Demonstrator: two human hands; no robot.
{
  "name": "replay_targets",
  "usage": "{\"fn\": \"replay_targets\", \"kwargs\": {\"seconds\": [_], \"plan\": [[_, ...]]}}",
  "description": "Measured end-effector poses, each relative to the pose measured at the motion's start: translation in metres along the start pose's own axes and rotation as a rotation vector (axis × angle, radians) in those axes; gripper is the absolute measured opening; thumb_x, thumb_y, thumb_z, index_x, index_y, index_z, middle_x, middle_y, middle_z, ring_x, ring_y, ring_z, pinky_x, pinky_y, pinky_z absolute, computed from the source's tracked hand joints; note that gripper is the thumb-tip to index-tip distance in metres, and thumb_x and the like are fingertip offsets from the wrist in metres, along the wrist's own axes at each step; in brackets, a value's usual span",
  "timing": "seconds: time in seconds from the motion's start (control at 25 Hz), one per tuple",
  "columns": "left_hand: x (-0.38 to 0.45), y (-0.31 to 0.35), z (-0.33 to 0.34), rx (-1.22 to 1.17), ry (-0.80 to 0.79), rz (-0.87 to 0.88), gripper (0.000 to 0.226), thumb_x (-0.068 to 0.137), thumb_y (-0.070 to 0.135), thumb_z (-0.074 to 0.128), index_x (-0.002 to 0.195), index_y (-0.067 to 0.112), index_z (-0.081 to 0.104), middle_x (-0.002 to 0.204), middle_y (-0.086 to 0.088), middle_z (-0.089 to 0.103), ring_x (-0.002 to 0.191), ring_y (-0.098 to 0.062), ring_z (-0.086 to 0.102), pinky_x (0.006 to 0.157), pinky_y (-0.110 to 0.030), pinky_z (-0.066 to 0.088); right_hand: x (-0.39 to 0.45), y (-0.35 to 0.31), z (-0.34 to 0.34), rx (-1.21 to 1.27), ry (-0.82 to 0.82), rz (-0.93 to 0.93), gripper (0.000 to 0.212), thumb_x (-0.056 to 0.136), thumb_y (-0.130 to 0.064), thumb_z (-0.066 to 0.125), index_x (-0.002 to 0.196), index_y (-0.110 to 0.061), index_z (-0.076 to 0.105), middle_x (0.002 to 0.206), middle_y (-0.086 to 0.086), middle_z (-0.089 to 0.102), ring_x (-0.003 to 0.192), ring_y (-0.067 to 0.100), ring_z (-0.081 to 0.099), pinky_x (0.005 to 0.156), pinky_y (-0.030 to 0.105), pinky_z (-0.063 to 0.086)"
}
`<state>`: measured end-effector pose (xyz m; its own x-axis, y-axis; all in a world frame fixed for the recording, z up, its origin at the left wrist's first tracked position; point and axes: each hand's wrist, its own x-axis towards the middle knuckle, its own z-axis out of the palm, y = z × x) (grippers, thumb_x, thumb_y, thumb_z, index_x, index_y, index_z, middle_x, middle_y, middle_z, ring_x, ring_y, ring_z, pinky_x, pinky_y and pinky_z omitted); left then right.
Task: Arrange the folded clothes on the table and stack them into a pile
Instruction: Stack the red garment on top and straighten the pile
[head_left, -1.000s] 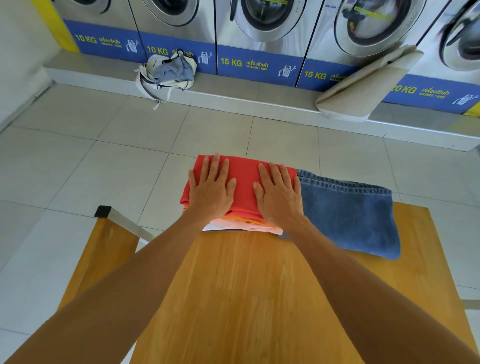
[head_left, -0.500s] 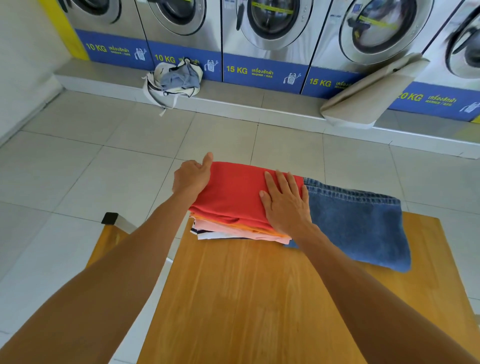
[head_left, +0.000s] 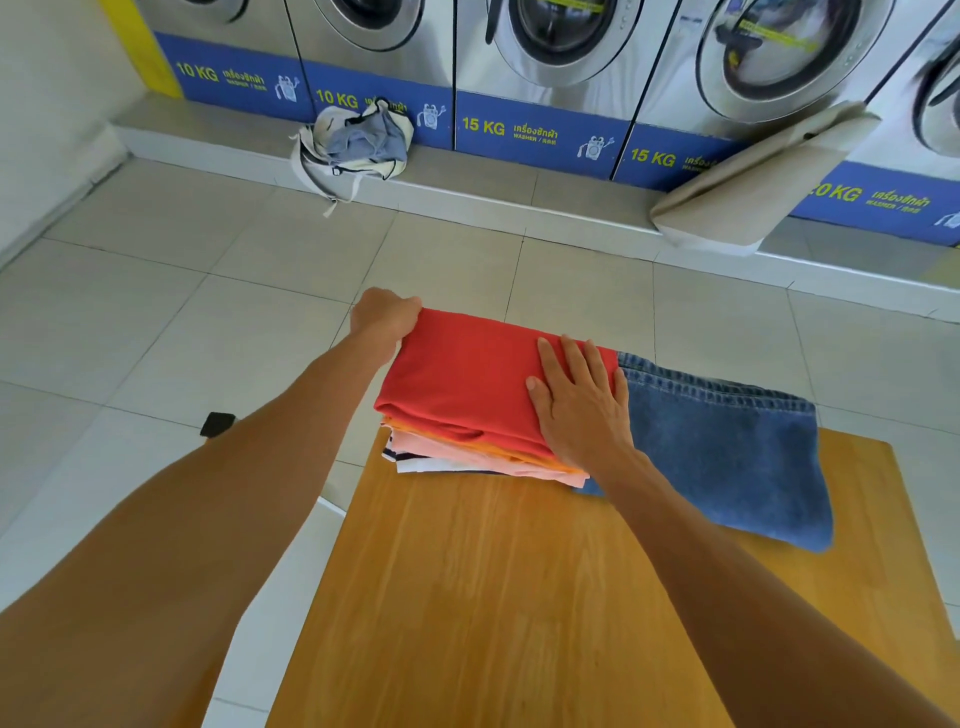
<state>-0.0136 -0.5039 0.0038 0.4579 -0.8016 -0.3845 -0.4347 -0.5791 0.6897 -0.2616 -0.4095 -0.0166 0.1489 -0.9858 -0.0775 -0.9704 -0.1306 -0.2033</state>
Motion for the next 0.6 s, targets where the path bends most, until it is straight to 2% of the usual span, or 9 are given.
{"fn": "replay_targets", "kwargs": {"seconds": [0.12,0.2,0.24,0.32,0.36,0.4,0.44,0.52,0.6], "plan": [[-0.006,-0.007,0.005,-0.009,0.070,-0.020,0.031,0.090,0.033,0.057,0.070,0.010,0.056,0.071,-0.005,0.058,0.060,-0.019,0.053,0.054,-0.029,0.043,-0.001,0.001,-0.003,0.004,-0.026,0.004,0.060,0.103,-0.055,0.014,0.158,-0.032,0.010,0.167,-0.001,0.011,0.154,0.025,0.004,0.121,0.058,0.006],[-0.015,-0.011,0.007,0.072,0.136,0.014,0.031,0.094,0.034,0.054,0.084,0.006,0.064,0.088,-0.011,0.067,0.078,-0.027,0.063,0.069,-0.034,0.048,0.001,0.001,-0.007,0.002,-0.047,0.003,0.060,0.103,-0.055,0.014,0.158,-0.032,0.010,0.167,-0.001,0.011,0.154,0.025,0.004,0.121,0.059,0.006],[-0.022,-0.010,0.007,0.158,0.233,0.086,0.026,0.095,0.029,0.052,0.095,0.007,0.065,0.098,-0.011,0.067,0.091,-0.030,0.063,0.077,-0.039,0.047,0.003,0.001,-0.008,-0.005,-0.057,0.002,0.060,0.103,-0.055,0.015,0.158,-0.032,0.011,0.167,-0.001,0.011,0.154,0.026,0.004,0.121,0.059,0.007],[-0.043,-0.003,0.016,0.261,0.408,0.418,0.021,0.093,0.018,0.048,0.107,0.013,0.063,0.109,-0.009,0.065,0.104,-0.031,0.059,0.088,-0.043,0.042,0.006,-0.001,-0.011,-0.011,-0.066,0.004,0.060,0.103,-0.054,0.015,0.158,-0.032,0.014,0.167,-0.001,0.014,0.154,0.026,0.006,0.121,0.060,0.007],[-0.059,-0.001,0.027,0.284,0.392,0.644,0.025,0.093,0.017,0.045,0.109,0.015,0.063,0.111,-0.008,0.065,0.107,-0.031,0.058,0.091,-0.044,0.042,0.007,-0.002,-0.011,-0.005,-0.057,0.009,0.059,0.103,-0.053,0.015,0.158,-0.031,0.016,0.166,-0.001,0.015,0.154,0.025,0.006,0.121,0.059,0.007],[-0.078,-0.002,0.041,0.347,0.303,0.852,0.029,0.095,0.021,0.042,0.114,0.016,0.062,0.118,-0.008,0.064,0.113,-0.030,0.058,0.096,-0.046,0.041,0.006,-0.004,-0.011,0.005,-0.041,0.015,0.057,0.104,-0.050,0.016,0.158,-0.031,0.018,0.166,-0.002,0.016,0.154,0.024,0.007,0.121,0.059,0.007],[-0.096,-0.009,0.057,0.451,0.171,0.979,0.037,0.098,0.030,0.035,0.125,0.018,0.058,0.130,-0.007,0.060,0.125,-0.028,0.052,0.105,-0.048,0.037,0.003,-0.005,-0.010,0.015,-0.019,0.017,0.056,0.105,-0.047,0.015,0.158,-0.030,0.018,0.166,-0.002,0.016,0.154,0.023,0.006,0.122,0.058,0.007],[-0.109,-0.025,0.070,0.693,-0.021,0.965,0.054,0.102,0.046,0.017,0.148,0.025,0.036,0.157,-0.004,0.033,0.147,-0.022,0.024,0.118,-0.051,0.017,-0.003,-0.004,-0.011,0.029,0.009,0.012,0.055,0.106,-0.043,0.014,0.158,-0.029,0.018,0.167,-0.003,0.014,0.154,0.020,0.004,0.123,0.054,0.006],[-0.085,-0.032,0.058,0.726,-0.046,0.813,0.057,0.101,0.051,0.009,0.154,0.032,0.016,0.164,-0.001,0.013,0.152,-0.020,0.006,0.119,-0.057,0.004,-0.003,0.004,-0.013,0.067,0.001,0.038,0.056,0.106,-0.045,0.013,0.158,-0.027,0.017,0.167,-0.003,0.013,0.154,0.018,0.005,0.124,0.051,0.005]]}}
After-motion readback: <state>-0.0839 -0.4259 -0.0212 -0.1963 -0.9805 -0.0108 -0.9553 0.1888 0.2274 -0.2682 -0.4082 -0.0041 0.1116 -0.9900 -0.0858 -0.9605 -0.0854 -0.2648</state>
